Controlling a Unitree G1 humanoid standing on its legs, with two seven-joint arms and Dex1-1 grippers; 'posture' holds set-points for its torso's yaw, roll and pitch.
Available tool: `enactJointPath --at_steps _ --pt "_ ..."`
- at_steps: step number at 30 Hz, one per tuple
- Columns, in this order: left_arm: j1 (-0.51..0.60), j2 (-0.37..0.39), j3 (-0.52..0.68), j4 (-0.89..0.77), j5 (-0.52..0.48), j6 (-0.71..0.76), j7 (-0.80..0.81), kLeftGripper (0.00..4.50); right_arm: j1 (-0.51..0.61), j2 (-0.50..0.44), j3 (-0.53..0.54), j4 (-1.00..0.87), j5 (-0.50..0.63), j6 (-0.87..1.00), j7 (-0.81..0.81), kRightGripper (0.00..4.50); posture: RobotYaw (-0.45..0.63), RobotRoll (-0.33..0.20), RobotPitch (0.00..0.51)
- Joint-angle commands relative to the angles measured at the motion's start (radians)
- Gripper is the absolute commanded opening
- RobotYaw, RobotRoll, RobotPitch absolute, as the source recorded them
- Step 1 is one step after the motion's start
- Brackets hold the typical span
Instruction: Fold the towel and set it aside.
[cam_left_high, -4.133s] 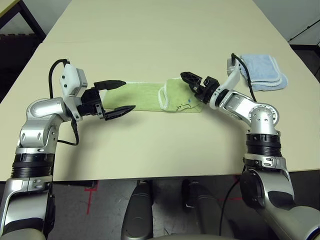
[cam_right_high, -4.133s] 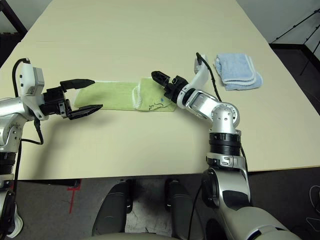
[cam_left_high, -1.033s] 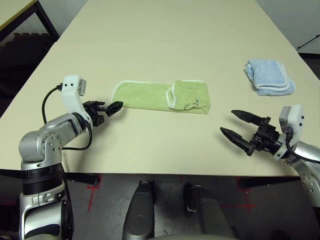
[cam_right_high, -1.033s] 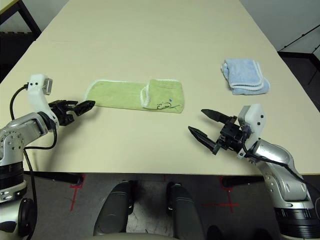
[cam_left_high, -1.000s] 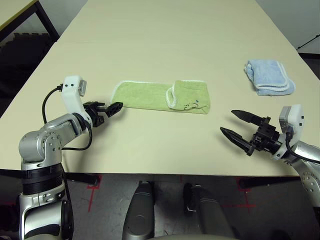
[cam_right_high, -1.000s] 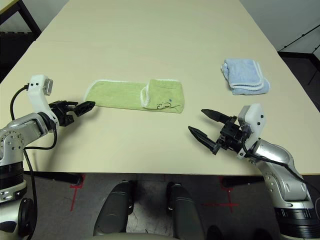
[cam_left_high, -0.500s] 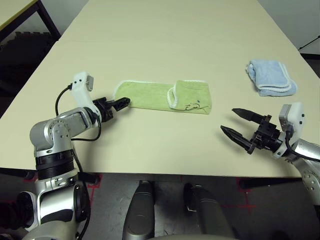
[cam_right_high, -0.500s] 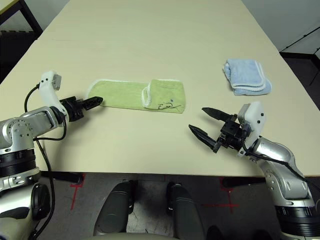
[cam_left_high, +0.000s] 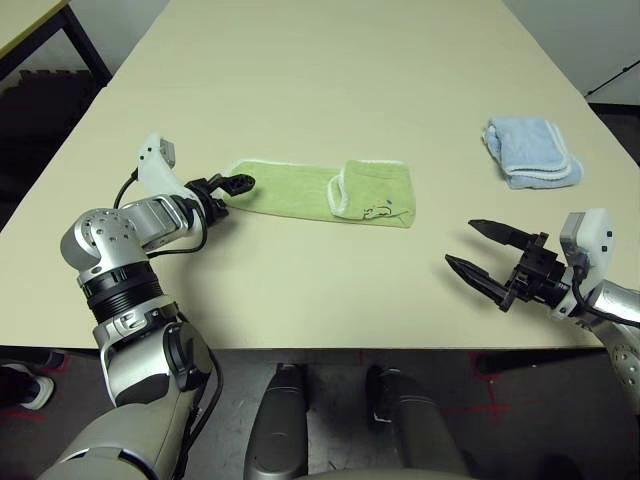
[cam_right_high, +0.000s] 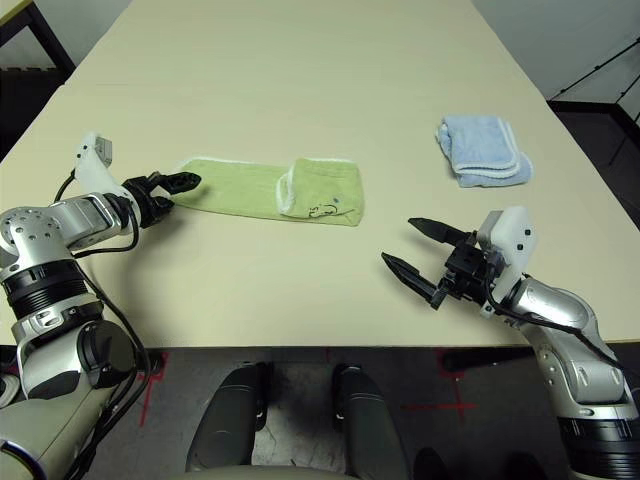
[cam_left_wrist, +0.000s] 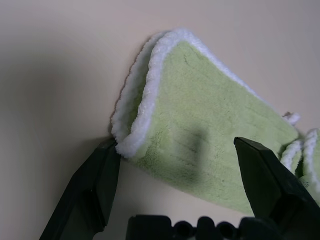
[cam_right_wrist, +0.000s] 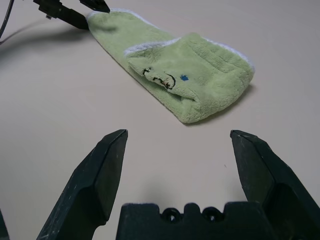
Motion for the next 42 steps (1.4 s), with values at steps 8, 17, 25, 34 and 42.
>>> enactJointPath --at_steps 8,17,25,34,42 --pt "-0.003 -0.022 0.003 -0.021 0.087 0.061 0.085 4.50 -0.010 -0.007 -0.011 0.002 -0.013 -0.007 -0.003 4.47 0.15 0.000 0.208" --pt "-0.031 -0.042 -0.014 -0.006 0.137 -0.008 0.117 2.74 0.009 -0.013 -0.024 -0.018 -0.008 -0.001 -0.008 4.50 0.13 0.000 0.211" --pt "-0.060 -0.063 0.024 -0.022 0.156 0.009 0.154 0.02 0.006 -0.016 -0.022 -0.012 -0.008 0.000 -0.009 4.50 0.14 0.000 0.214" --pt "-0.129 -0.113 0.000 -0.106 0.083 0.106 0.074 0.02 -0.009 -0.011 -0.015 0.008 -0.013 -0.005 -0.006 4.50 0.15 0.000 0.212" --pt "-0.158 -0.087 -0.095 -0.165 0.045 0.220 -0.007 0.02 -0.003 -0.014 -0.021 0.012 -0.013 -0.005 -0.005 4.50 0.14 0.000 0.212"
